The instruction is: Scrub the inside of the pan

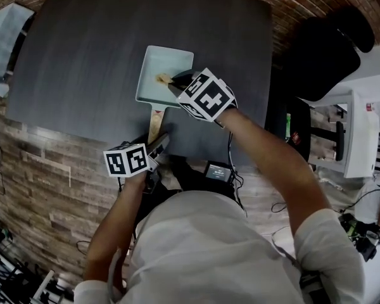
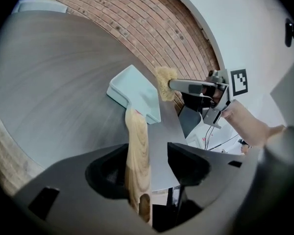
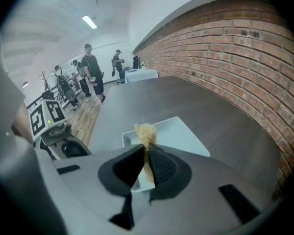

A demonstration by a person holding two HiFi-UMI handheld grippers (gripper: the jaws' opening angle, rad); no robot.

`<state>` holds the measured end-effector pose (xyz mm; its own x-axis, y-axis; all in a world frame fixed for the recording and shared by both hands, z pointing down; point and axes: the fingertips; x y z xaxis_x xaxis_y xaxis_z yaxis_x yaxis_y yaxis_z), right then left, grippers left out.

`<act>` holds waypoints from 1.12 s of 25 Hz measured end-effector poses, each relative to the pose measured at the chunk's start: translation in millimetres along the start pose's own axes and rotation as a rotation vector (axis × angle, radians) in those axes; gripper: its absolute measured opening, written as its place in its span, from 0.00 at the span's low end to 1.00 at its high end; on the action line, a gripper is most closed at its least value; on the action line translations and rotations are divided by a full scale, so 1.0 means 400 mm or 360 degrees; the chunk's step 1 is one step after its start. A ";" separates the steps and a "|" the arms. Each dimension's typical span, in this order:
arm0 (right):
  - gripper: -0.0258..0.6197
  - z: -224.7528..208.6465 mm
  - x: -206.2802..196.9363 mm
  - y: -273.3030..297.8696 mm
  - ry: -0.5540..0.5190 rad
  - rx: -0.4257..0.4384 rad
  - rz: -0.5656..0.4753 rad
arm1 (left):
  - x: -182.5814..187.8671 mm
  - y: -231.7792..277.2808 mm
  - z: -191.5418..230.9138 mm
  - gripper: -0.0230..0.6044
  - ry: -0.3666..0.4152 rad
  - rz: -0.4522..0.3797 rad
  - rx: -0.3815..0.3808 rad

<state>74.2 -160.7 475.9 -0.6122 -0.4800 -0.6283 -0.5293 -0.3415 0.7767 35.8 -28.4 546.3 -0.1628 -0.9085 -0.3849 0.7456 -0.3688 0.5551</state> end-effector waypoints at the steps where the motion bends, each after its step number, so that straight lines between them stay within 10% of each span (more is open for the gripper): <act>1: 0.10 -0.007 -0.007 -0.006 0.0022 0.0002 -0.0015 | 0.000 -0.005 -0.002 0.42 0.0018 -0.0008 0.0004; 20: 0.10 -0.027 -0.112 -0.103 0.0306 -0.0130 -0.0137 | -0.036 -0.223 0.053 0.43 0.0127 -0.0205 0.0060; 28: 0.10 0.089 -0.139 -0.163 0.0372 -0.0245 -0.0154 | -0.032 -0.403 -0.023 0.34 0.0182 -0.0502 -0.0156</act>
<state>121.9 -83.2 458.7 -0.4019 -0.6061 -0.6864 -0.4725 -0.5048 0.7224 -76.3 44.6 455.2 -0.3260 -0.7227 -0.6094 0.7294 -0.6024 0.3243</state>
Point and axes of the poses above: the fingertips, and each gripper's own axes: y forward along the fingers, z to its left, x out of its top, and after that the axes turned 1 degree about -x, right-handed
